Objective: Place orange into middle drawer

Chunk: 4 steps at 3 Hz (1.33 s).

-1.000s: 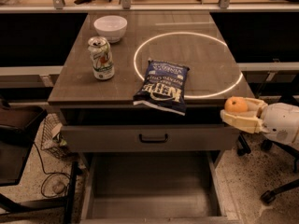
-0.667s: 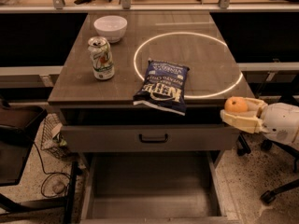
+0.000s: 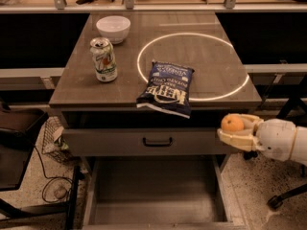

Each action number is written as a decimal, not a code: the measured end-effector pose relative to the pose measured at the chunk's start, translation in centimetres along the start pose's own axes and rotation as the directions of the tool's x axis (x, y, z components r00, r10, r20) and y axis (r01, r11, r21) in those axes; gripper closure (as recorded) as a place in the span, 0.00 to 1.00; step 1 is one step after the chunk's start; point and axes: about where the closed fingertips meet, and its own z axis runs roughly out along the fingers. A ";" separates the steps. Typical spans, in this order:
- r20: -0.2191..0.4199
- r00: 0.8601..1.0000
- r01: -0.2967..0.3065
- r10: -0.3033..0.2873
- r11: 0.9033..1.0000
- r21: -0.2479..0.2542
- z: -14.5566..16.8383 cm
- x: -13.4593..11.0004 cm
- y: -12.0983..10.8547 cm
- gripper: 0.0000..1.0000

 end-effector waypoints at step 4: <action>-0.266 0.958 0.068 -0.107 0.986 -0.153 3.0 20.5 10.9 1.00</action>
Offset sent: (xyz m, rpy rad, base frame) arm -0.1338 0.0220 -0.2122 -0.2458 0.1285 0.1325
